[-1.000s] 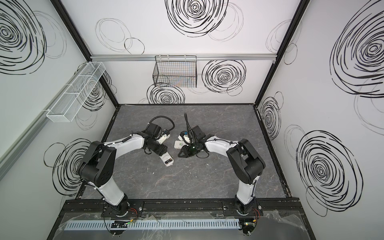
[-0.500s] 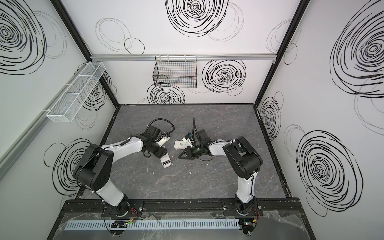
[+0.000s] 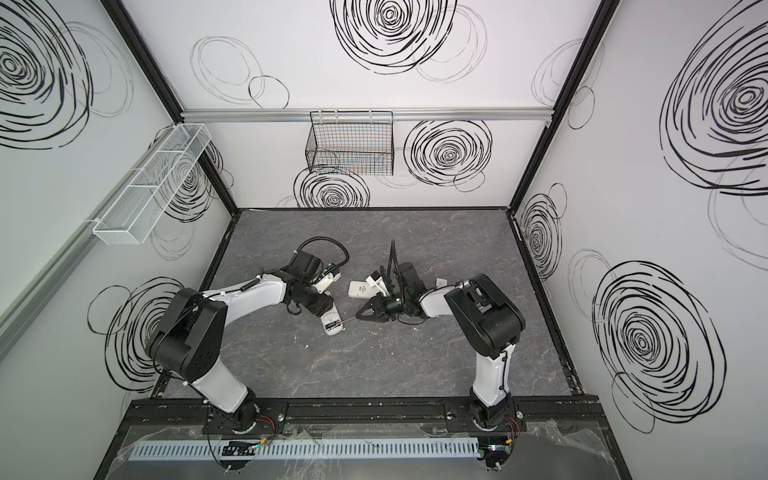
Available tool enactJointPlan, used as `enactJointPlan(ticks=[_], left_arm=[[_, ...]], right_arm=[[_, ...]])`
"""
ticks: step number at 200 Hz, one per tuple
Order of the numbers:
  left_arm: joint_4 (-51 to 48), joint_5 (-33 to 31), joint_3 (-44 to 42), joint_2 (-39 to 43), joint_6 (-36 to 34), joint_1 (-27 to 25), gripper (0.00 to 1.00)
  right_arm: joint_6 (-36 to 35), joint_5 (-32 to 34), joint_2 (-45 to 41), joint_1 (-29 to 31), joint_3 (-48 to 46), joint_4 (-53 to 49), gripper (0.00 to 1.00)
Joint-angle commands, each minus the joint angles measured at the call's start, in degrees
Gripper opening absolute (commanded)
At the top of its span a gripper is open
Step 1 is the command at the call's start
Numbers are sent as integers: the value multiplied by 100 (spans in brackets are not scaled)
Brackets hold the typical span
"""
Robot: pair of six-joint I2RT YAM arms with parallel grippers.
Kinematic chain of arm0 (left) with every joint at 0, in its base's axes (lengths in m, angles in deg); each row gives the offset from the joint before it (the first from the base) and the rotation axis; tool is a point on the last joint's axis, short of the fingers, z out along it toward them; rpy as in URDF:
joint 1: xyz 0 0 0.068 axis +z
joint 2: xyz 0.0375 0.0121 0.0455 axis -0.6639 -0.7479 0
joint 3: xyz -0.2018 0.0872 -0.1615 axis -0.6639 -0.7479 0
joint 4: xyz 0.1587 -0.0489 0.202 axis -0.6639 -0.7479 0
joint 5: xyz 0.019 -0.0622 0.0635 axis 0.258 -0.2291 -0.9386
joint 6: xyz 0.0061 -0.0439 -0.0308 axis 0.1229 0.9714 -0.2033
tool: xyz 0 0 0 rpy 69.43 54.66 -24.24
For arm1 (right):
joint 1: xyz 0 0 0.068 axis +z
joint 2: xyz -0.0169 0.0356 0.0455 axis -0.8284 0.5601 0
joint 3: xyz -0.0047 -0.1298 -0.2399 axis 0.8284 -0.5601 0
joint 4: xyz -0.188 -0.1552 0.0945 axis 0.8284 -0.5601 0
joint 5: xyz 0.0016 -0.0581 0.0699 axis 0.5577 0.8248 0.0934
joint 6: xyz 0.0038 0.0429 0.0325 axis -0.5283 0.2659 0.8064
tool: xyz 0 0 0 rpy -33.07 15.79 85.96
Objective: Unload the batteries from the remote control
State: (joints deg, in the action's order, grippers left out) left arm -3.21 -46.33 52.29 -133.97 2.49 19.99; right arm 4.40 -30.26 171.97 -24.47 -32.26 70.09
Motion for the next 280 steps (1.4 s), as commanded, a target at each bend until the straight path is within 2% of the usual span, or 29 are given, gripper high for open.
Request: enactJointPlan(ticks=[1, 22, 66, 152, 216, 280], left_arm=[[-804, 270, -241, -79, -16, -57, 67], [-795, 279, -249, -63, -21, -63, 67], [-804, 313, -215, -105, -15, -67, 67], [-804, 310, -214, -113, -56, -78, 67], [-804, 302, -219, -127, -62, -83, 67], [-804, 306, -214, -140, -62, -102, 67]], right_arm=[[-296, 342, -212, -43, 253, -445, 0], [-909, 859, -381, -22, 523, -1398, 0], [-1160, 1303, -457, 153, 658, -1941, 0], [-1225, 1238, -324, 314, 710, -1994, 0], [-1249, 1292, -776, 192, 873, -2209, 0], [-1241, 1300, -580, 361, 883, -2177, 0]])
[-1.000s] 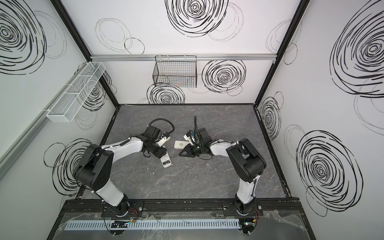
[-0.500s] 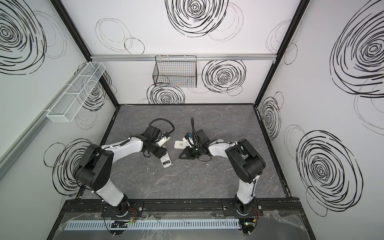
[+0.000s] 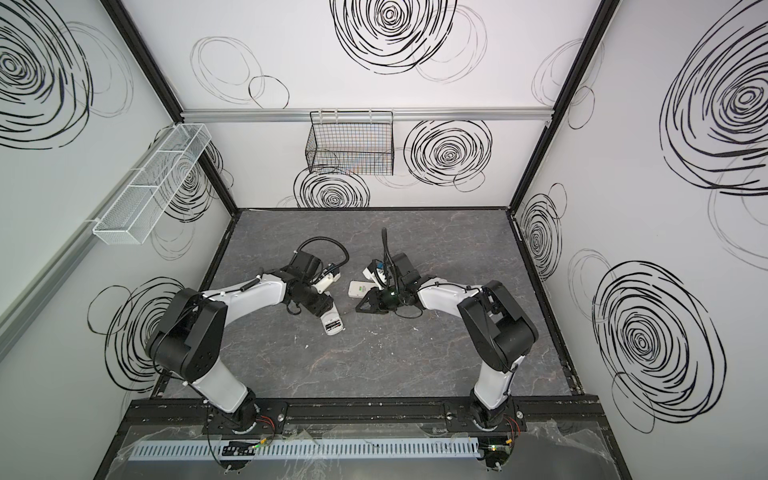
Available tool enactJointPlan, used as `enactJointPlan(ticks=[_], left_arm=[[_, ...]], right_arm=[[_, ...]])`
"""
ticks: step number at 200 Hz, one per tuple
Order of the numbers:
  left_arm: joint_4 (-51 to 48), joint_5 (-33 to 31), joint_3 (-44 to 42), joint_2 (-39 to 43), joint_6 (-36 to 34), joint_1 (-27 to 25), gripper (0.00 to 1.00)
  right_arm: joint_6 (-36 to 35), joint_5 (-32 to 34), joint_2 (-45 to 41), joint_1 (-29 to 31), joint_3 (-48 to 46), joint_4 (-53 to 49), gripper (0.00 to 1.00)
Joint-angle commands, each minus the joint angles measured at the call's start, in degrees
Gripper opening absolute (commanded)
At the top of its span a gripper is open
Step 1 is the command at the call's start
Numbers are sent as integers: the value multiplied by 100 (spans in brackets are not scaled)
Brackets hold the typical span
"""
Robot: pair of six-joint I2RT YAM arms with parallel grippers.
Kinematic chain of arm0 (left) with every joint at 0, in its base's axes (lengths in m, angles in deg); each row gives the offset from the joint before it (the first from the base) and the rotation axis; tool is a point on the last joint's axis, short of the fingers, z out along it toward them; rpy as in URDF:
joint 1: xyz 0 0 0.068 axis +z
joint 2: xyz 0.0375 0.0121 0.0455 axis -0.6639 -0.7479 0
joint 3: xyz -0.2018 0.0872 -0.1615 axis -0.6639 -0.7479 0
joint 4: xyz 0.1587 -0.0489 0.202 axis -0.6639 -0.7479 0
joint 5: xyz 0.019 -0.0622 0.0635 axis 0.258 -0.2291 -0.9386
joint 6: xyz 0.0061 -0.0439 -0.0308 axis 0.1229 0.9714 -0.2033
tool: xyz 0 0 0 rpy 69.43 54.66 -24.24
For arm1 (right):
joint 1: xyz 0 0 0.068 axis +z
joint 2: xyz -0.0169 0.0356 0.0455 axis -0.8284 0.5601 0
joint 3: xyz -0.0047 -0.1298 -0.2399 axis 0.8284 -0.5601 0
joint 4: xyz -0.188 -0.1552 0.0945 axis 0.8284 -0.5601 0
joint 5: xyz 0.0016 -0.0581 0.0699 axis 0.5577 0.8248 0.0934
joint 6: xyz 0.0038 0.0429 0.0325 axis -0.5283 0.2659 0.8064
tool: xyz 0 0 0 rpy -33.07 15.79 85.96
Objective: Unload the batteries from the remote control
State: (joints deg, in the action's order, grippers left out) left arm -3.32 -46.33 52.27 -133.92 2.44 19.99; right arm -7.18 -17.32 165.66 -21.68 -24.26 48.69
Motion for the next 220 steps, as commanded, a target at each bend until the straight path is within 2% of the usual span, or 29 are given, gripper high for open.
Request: enactJointPlan(ticks=[1, 118, 220], left_arm=[[-793, 302, -212, -144, -60, -105, 67], [-793, 320, -247, -131, -85, -116, 66], [-802, 282, -256, -118, -82, -146, 66]], right_arm=[[-82, 15, 54, 81, 82, -40, 0], [-230, 217, 161, 167, -21, -217, 0], [86, -381, 310, 285, 64, 275, 0]])
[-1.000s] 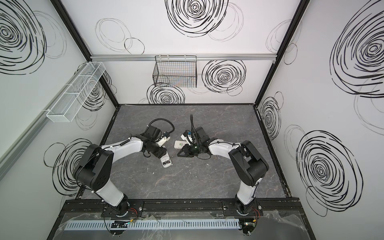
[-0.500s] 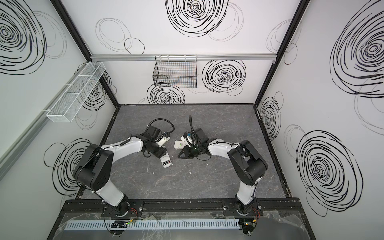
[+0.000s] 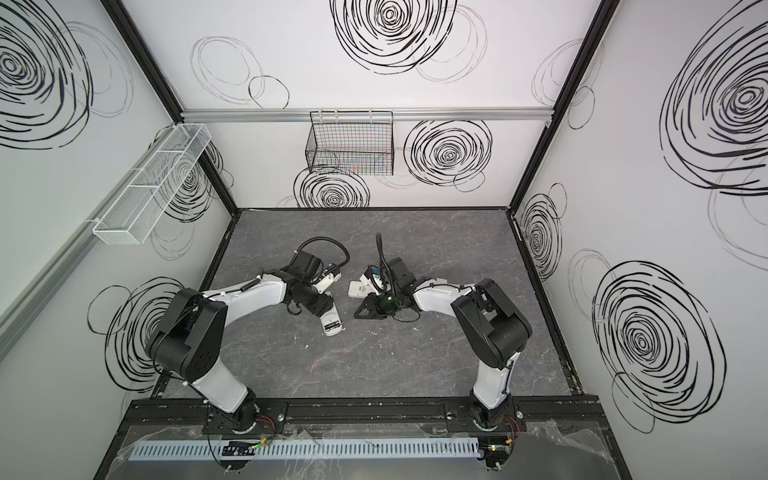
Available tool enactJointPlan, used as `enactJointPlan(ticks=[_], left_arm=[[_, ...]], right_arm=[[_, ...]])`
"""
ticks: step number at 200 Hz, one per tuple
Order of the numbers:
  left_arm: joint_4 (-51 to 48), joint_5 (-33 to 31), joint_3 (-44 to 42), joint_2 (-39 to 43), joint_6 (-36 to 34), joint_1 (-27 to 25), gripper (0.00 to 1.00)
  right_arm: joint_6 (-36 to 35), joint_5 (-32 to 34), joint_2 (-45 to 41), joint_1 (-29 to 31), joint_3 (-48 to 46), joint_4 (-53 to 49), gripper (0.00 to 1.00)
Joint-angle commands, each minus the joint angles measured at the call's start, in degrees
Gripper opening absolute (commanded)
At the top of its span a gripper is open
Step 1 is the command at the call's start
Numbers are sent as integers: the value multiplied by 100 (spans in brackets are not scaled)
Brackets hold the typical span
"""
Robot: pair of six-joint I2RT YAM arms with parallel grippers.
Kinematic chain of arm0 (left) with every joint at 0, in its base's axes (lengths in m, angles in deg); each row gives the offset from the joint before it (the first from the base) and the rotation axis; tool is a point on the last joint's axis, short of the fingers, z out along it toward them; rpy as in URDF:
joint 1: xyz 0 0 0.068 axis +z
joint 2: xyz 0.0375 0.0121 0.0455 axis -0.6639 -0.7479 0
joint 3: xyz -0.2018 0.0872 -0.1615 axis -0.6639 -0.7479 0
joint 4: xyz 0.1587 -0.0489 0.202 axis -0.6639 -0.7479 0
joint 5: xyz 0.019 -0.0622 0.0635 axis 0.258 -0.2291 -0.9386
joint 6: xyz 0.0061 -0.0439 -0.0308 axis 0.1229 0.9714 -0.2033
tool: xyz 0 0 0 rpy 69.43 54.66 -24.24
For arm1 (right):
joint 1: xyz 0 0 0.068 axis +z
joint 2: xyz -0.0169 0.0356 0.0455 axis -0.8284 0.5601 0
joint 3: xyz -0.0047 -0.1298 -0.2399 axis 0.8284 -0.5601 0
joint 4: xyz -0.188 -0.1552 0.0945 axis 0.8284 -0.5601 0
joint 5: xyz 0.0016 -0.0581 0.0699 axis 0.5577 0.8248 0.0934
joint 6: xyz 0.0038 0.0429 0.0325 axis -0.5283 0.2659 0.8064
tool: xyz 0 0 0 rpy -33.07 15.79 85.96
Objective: Unload the batteries from the remote control
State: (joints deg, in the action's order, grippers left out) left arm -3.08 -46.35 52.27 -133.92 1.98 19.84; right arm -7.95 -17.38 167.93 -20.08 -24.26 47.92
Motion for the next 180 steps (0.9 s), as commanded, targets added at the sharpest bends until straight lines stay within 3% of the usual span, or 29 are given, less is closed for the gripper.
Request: enactJointPlan(ticks=[1, 77, 149, 180], left_arm=[[-826, 287, -256, -123, -35, -129, 66], [-817, 282, -272, -94, -30, -138, 66], [-927, 250, -95, 83, -35, -139, 68], [-1276, 681, 316, 556, -60, -240, 72]], right_arm=[[171, -392, 79, 124, 64, 364, 0], [723, -648, 49, 137, 122, 1038, 0], [384, -545, -311, -87, -14, 557, 0], [250, -541, -848, -447, -391, 438, 0]])
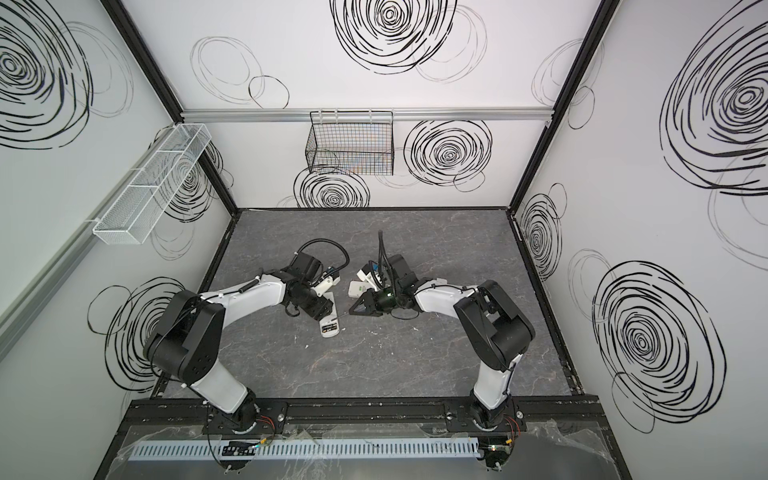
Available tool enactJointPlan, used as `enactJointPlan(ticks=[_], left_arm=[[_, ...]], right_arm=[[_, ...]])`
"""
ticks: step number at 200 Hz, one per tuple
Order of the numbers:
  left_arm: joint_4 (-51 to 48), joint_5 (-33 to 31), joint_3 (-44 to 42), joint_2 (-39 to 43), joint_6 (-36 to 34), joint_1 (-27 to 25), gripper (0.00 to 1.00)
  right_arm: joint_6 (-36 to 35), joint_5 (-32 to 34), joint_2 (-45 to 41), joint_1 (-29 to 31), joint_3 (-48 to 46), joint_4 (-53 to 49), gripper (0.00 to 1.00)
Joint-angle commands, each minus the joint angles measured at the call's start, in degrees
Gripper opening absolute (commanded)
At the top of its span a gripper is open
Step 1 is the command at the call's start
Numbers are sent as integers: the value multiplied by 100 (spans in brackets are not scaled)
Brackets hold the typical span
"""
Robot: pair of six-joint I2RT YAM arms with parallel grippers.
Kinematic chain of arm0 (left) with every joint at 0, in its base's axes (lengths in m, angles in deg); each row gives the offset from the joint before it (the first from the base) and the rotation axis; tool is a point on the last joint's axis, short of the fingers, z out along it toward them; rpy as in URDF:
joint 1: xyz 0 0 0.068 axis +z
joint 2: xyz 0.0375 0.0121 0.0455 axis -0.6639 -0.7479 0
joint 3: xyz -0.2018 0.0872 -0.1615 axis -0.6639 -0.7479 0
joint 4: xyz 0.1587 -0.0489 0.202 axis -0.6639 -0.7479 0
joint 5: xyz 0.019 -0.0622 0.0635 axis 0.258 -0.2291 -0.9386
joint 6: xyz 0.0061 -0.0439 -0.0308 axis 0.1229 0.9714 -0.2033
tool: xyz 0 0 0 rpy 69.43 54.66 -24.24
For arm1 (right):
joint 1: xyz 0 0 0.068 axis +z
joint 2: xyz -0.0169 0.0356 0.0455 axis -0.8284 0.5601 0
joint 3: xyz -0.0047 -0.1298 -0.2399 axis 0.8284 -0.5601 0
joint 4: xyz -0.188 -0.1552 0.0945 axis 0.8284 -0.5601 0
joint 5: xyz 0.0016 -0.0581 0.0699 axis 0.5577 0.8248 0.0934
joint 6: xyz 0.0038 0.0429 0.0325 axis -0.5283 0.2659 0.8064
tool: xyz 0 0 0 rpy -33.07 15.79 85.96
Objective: Unload the batteries from the remote control
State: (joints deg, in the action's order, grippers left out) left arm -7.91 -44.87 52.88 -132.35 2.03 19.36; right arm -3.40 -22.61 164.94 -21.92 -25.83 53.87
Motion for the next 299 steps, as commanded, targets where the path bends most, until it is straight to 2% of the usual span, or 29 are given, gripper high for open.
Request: enactJointPlan(ticks=[1, 35, 64, 73, 92, 106, 118, 127, 157, 170, 183, 198, 217, 253, 299], left_arm=[[-809, 553, 259, 418, -69, -201, 72], [-1115, 793, 221, 845, -225, -560, 71], [-915, 437, -50, 970, -112, -600, 72], [-809, 257, -99, 1019, 17, -551, 77], [-406, -5, -280, 1194, 659, -283, 89], [-60, 312, -453, 1281, 1263, 24, 94], [168, 700, -535, 1328, 1762, 209, 95], [289, 768, -530, 1316, 1990, 243, 96], [495, 135, -376, 914, 2706, 193, 98], [495, -274, -315, 711, 3164, -32, 97], [538, -585, -291, 650, 3301, -366, 97], [521, -1526, -220, 527, 3600, -738, 93], [437, -2141, -46, 233, 3905, -810, 90], [292, -2435, 203, -109, 4241, -817, 88], [307, -1931, 236, -456, 4419, -843, 78]], right_arm=[[-210, -19, -566, -277, -248, -161, 0], [-426, 78, -855, -492, -499, -398, 0], [-709, 496, -854, -500, -556, -726, 0], [-758, 609, -868, -509, -606, -781, 0], [-758, 810, -1019, -559, -798, -736, 0], [-776, 902, -1145, -621, -898, -729, 0], [-810, 971, -1223, -673, -965, -764, 0], [-829, 1014, -1271, -713, -998, -790, 0], [-812, 1066, -1446, -806, -1106, -811, 0], [-811, 1102, -1520, -810, -1129, -833, 0], [-820, 1124, -1581, -843, -1155, -887, 0], [-821, 1158, -1644, -878, -1190, -917, 0], [-812, 1168, -1724, -913, -1238, -921, 0], [-795, 1184, -1802, -950, -1332, -892, 0], [-780, 1151, -1763, -969, -1393, -825, 0]])
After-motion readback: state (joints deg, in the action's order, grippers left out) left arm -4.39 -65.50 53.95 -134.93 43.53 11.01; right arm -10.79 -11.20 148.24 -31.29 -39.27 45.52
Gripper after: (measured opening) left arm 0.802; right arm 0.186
